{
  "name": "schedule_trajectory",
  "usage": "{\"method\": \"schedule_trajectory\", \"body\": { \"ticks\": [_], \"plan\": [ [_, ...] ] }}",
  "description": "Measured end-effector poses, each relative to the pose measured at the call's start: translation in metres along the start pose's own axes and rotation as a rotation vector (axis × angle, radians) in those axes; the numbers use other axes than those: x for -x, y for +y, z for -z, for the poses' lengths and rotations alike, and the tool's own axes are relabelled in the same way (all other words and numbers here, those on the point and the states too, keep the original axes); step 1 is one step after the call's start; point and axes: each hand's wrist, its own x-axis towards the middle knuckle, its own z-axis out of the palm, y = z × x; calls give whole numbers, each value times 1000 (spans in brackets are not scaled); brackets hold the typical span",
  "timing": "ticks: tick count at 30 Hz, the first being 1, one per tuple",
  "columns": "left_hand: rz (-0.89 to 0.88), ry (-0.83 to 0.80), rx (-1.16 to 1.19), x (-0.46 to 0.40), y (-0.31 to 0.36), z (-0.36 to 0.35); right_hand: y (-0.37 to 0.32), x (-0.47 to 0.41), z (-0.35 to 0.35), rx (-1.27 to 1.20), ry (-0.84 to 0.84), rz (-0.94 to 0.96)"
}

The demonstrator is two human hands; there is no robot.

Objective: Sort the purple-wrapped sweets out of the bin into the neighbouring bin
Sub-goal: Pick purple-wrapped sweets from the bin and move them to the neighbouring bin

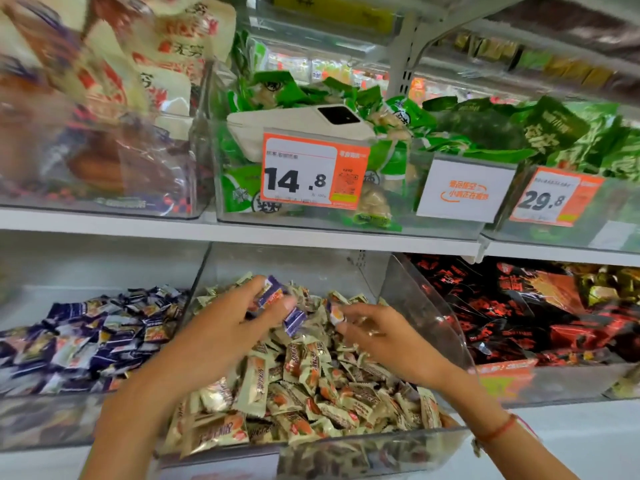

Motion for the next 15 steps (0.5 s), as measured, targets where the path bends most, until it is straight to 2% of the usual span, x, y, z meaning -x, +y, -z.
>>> {"method": "schedule_trajectory", "body": {
  "ticks": [3,5,8,10,13,15],
  "plan": [
    [62,144,127,14,-23,38,-41,-6,-36,-196,-6,104],
    [144,324,119,23,-46,55,-68,-17,-64,-214,10,184],
    [300,645,-108,32,-75,62,-106,-41,-100,-82,87,329],
    [361,773,-236,34,-93,59,-124,-60,-122,82,118,393],
    [360,788,-263,29,-115,54,-134,-84,-146,330,93,396],
    [363,657,-263,23,-124,50,-133,-91,-151,387,-12,343]
  ]
}}
